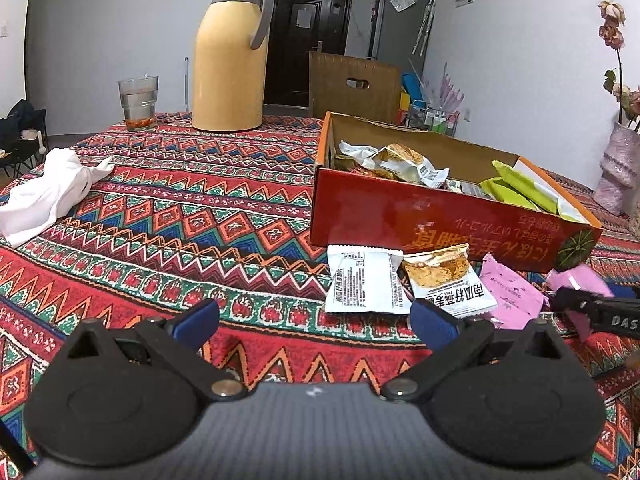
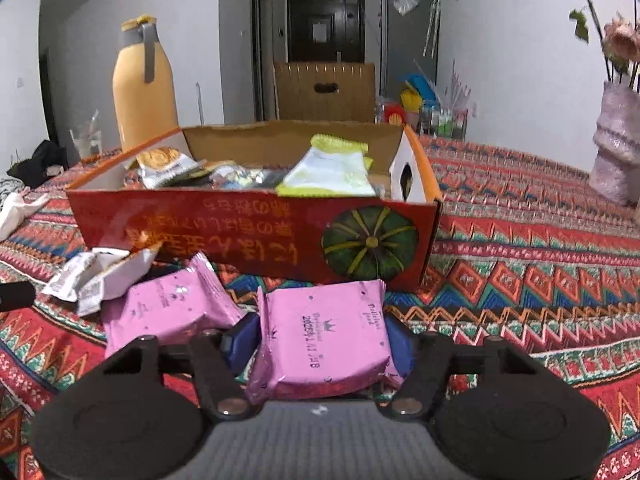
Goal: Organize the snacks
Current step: 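Grasp a pink snack packet with the right tool, then grasp a white snack packet with the left tool while the right holds the pink packet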
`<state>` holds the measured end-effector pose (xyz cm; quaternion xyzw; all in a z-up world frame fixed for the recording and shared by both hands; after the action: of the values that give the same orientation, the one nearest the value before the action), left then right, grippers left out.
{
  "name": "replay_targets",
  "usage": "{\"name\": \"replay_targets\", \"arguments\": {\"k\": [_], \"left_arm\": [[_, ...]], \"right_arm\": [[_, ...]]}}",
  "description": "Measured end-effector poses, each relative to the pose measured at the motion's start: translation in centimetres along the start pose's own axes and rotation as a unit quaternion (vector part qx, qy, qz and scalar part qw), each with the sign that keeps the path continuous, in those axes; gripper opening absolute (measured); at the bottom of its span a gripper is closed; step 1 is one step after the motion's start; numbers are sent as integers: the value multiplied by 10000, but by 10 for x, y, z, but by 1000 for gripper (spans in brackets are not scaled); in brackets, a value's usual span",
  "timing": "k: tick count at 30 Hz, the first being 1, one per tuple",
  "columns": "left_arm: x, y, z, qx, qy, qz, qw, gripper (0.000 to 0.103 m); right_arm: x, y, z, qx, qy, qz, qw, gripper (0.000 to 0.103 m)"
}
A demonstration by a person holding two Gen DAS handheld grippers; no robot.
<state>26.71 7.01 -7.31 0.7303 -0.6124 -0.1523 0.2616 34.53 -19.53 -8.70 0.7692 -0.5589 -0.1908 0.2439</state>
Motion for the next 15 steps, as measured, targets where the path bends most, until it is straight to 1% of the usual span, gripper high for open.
{"name": "replay_targets", "arguments": {"k": [3,7,12,15], "left_arm": [[0,0,0,-11,-14,-57,10000,103],[2,1,-1,-65,-148,-241,9996,103],[16,3,-11,-75,-515,-371,9980,103],[24,-7,-17,-242,-776,-575,9950,103]], "right_arm": [[2,8,-4,239,-33,31,9997,65],[6,14,-8,383,-161,-30,9991,65],[12,19,-10,492,-315,-72,9983,66],[14,20,-10,534,-376,-82,9978,66]]}}
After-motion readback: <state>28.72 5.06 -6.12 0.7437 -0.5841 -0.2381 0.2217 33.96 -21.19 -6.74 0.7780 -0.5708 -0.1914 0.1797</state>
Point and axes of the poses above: each gripper's, at about its wrist camera, not at the fingertips, and y roughly against the way its jaws point, x to its right, z to its underside, the point moved 8 cm from there along -y, roughly the way its jaws point
